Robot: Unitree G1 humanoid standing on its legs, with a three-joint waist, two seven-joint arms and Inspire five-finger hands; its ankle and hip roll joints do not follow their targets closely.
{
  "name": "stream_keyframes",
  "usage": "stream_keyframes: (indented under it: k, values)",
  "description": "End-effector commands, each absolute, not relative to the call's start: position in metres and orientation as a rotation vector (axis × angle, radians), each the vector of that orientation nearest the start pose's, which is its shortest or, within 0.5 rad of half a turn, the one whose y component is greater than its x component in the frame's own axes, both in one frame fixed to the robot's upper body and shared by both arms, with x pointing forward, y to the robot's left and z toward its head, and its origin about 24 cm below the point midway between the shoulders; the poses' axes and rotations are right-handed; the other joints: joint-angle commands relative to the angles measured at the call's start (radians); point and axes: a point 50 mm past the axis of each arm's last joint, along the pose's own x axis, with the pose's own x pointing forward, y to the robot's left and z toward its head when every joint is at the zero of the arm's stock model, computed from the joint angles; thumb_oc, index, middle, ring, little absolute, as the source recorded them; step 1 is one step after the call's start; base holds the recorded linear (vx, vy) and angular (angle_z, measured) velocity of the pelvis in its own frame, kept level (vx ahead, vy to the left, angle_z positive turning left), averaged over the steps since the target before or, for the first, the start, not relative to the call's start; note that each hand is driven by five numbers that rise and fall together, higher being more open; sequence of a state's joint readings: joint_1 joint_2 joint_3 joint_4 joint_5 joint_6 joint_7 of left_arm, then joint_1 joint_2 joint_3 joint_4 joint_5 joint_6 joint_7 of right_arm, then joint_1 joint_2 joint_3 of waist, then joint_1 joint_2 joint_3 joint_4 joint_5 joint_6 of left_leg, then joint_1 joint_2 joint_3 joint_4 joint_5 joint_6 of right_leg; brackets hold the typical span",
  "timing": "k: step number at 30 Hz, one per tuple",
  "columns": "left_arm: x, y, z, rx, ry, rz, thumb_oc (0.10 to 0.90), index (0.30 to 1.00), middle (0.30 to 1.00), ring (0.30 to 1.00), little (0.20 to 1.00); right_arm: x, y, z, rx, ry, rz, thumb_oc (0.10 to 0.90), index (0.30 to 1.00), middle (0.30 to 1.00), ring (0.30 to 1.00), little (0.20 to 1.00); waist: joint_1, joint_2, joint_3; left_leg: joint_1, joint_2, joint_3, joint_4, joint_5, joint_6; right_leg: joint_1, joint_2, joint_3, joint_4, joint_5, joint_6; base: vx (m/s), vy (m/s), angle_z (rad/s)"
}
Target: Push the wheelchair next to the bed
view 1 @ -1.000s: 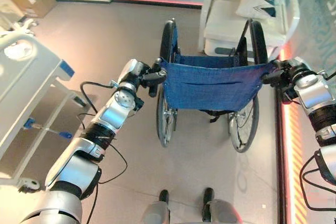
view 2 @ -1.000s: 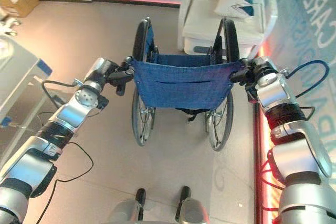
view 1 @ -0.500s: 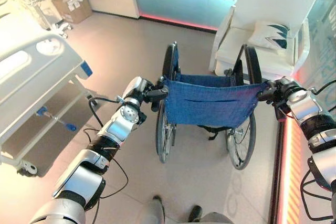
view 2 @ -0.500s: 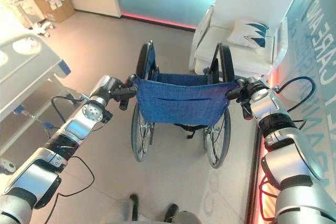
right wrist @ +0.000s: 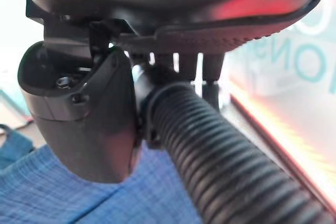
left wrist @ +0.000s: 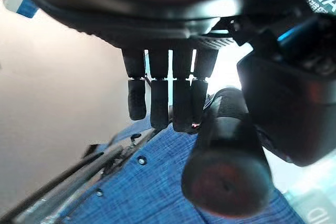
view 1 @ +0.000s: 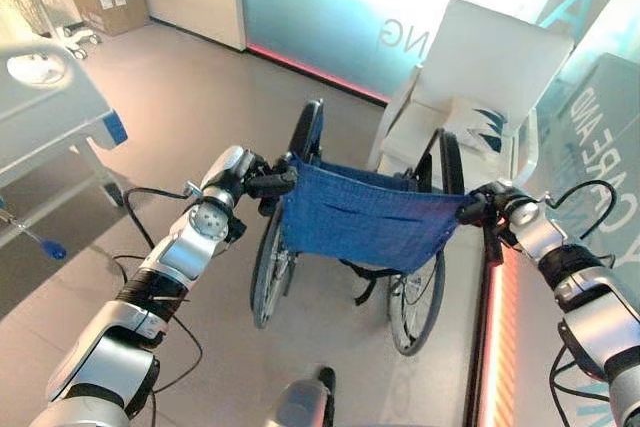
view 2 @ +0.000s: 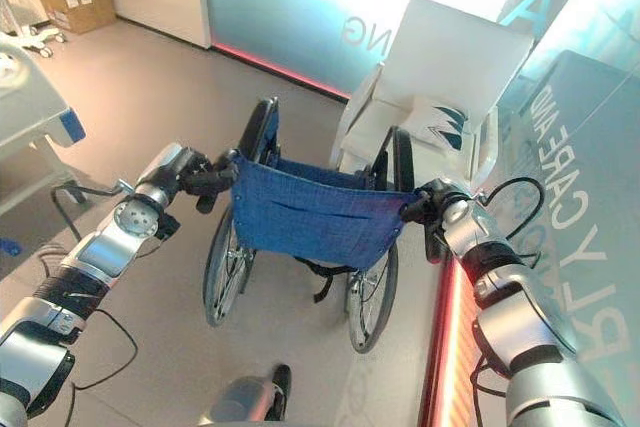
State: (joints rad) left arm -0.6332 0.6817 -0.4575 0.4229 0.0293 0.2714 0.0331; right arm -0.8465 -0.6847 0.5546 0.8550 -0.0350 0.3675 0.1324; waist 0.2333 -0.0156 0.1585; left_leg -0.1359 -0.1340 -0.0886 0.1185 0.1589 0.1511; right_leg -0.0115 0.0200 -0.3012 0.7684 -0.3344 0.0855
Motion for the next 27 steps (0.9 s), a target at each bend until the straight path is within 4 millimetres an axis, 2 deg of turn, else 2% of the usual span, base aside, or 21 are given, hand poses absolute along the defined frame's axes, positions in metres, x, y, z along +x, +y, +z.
stream_keyframes:
  k: [1,2,3,4,5,7,8,10,11,13,14,16,18,20,21,23,27]
  values:
    - [0.352,0.234,0.093,0.97,0.242,-0.087,0.4,0.3,0.3,0.3,0.3,0.399,-0.203,0.166,-1.081,0.134,0.171,0.4,0.3,0.3,0.3,0.3,0.007,-0.003,0.104,0.012,0.063,0.09,0.097,-0.197,-0.054,-0.077,-0.153,0.082,-0.277,0.38,0.039,0.18,-0.216,0.06]
    - [0.354,0.233,0.095,0.973,0.235,-0.088,0.4,0.3,0.3,0.3,0.3,0.4,-0.203,0.167,-1.08,0.128,0.164,0.4,0.3,0.3,0.3,0.3,-0.001,0.0,0.114,0.019,0.065,0.072,0.103,-0.207,-0.055,-0.11,-0.168,0.092,-0.294,0.394,0.037,0.29,-0.377,0.31]
    - [0.36,0.231,0.104,0.983,0.213,-0.097,0.4,0.3,0.3,0.3,0.3,0.403,-0.202,0.172,-1.074,0.118,0.137,0.4,0.3,0.3,0.3,0.3,-0.03,-0.009,0.151,0.031,0.056,0.018,0.14,-0.253,-0.054,-0.188,-0.221,0.139,-0.375,0.453,0.048,0.35,-0.426,0.86]
    - [0.363,0.229,0.108,0.984,0.203,-0.105,0.4,0.3,0.3,0.3,0.3,0.404,-0.203,0.176,-1.074,0.117,0.121,0.4,0.3,0.3,0.3,0.3,-0.044,-0.022,0.165,0.039,0.044,-0.018,0.158,-0.281,-0.058,-0.215,-0.254,0.174,-0.472,0.49,0.06,0.51,-0.59,1.27]
    - [0.366,0.225,0.113,0.99,0.185,-0.116,0.4,0.3,0.3,0.3,0.3,0.405,-0.206,0.182,-1.083,0.11,0.098,0.4,0.3,0.3,0.3,0.3,-0.064,-0.028,0.179,0.054,0.04,-0.077,0.167,-0.312,-0.069,-0.224,-0.263,0.22,-0.603,0.496,0.075,0.4,-0.427,1.36]
    - [0.367,0.223,0.114,0.994,0.174,-0.128,0.4,0.3,0.3,0.3,0.3,0.405,-0.209,0.188,-1.088,0.112,0.084,0.4,0.3,0.3,0.3,0.3,-0.077,-0.036,0.18,0.064,0.037,-0.119,0.162,-0.326,-0.077,-0.216,-0.246,0.261,-0.678,0.499,0.087,0.33,-0.348,0.68]
    - [0.367,0.222,0.115,0.995,0.171,-0.128,0.4,0.3,0.3,0.3,0.3,0.405,-0.209,0.197,-1.087,0.103,0.075,0.4,0.3,0.3,0.3,0.3,-0.081,-0.05,0.18,0.067,0.037,-0.139,0.162,-0.337,-0.088,-0.202,-0.244,0.268,-0.713,0.512,0.096,0.27,-0.358,0.99]
    - [0.365,0.22,0.115,1.014,0.162,-0.137,0.4,0.3,0.3,0.3,0.3,0.405,-0.209,0.206,-1.071,0.105,0.063,0.4,0.3,0.3,0.3,0.3,-0.075,-0.073,0.172,0.053,0.045,-0.149,0.169,-0.341,-0.103,-0.169,-0.232,0.257,-0.711,0.498,0.101,0.23,-0.367,1.6]
    - [0.363,0.219,0.111,1.016,0.173,-0.144,0.4,0.3,0.3,0.3,0.3,0.404,-0.21,0.209,-1.063,0.116,0.066,0.4,0.3,0.3,0.3,0.3,-0.072,-0.082,0.165,0.039,0.054,-0.149,0.177,-0.333,-0.11,-0.154,-0.23,0.244,-0.688,0.492,0.1,0.27,-0.358,1.53]
    - [0.361,0.217,0.106,1.007,0.188,-0.158,0.4,0.3,0.3,0.3,0.3,0.403,-0.211,0.209,-1.059,0.134,0.069,0.4,0.3,0.3,0.3,0.3,-0.074,-0.084,0.159,0.035,0.077,-0.143,0.171,-0.318,-0.12,-0.142,-0.218,0.229,-0.659,0.464,0.094,0.25,-0.223,1.02]
    - [0.356,0.214,0.098,0.996,0.204,-0.172,0.4,0.3,0.3,0.3,0.3,0.402,-0.213,0.207,-1.064,0.147,0.079,0.4,0.3,0.3,0.3,0.3,-0.078,-0.084,0.156,0.051,0.116,-0.121,0.15,-0.296,-0.139,-0.125,-0.214,0.192,-0.648,0.439,0.086,0.26,-0.151,0.75]
    - [0.353,0.212,0.092,0.995,0.209,-0.185,0.4,0.3,0.3,0.3,0.3,0.401,-0.215,0.206,-1.068,0.155,0.078,0.4,0.3,0.3,0.3,0.3,-0.086,-0.08,0.155,0.074,0.141,-0.108,0.124,-0.281,-0.151,-0.113,-0.205,0.181,-0.65,0.425,0.078,0.23,-0.141,0.69]
    - [0.352,0.198,0.086,0.979,0.194,-0.205,0.4,0.3,0.3,0.3,0.3,0.398,-0.224,0.207,-1.078,0.156,0.044,0.4,0.3,0.3,0.3,0.3,-0.12,-0.068,0.152,0.109,0.195,-0.035,0.069,-0.249,-0.176,-0.095,-0.197,0.135,-0.657,0.405,0.066,0.16,-0.096,0.45]
    - [0.353,0.19,0.086,0.972,0.181,-0.214,0.4,0.3,0.3,0.3,0.3,0.397,-0.23,0.208,-1.083,0.152,0.023,0.4,0.3,0.3,0.3,0.3,-0.136,-0.059,0.156,0.116,0.215,0.008,0.049,-0.235,-0.185,-0.09,-0.199,0.111,-0.656,0.396,0.062,0.08,-0.041,0.6]
    - [0.356,0.179,0.086,0.963,0.169,-0.23,0.4,0.3,0.3,0.3,0.3,0.396,-0.236,0.207,-1.087,0.145,-0.004,0.4,0.3,0.3,0.3,0.3,-0.157,-0.044,0.157,0.126,0.233,0.045,0.024,-0.221,-0.196,-0.085,-0.198,0.093,-0.657,0.386,0.059,0.08,-0.042,0.53]
    - [0.357,0.171,0.087,0.965,0.168,-0.243,0.4,0.3,0.3,0.3,0.3,0.394,-0.239,0.207,-1.09,0.133,-0.019,0.4,0.3,0.3,0.3,0.3,-0.178,-0.031,0.159,0.136,0.246,0.064,0.002,-0.211,-0.203,-0.089,-0.195,0.085,-0.647,0.375,0.056,0.09,-0.049,0.5]
    - [0.359,0.171,0.087,0.965,0.185,-0.23,0.4,0.3,0.3,0.3,0.3,0.394,-0.235,0.206,-1.091,0.111,-0.021,0.4,0.3,0.3,0.3,0.3,-0.193,-0.019,0.167,0.162,0.251,0.06,-0.034,-0.201,-0.206,-0.089,-0.184,0.087,-0.631,0.359,0.05,0.09,-0.062,0.24]
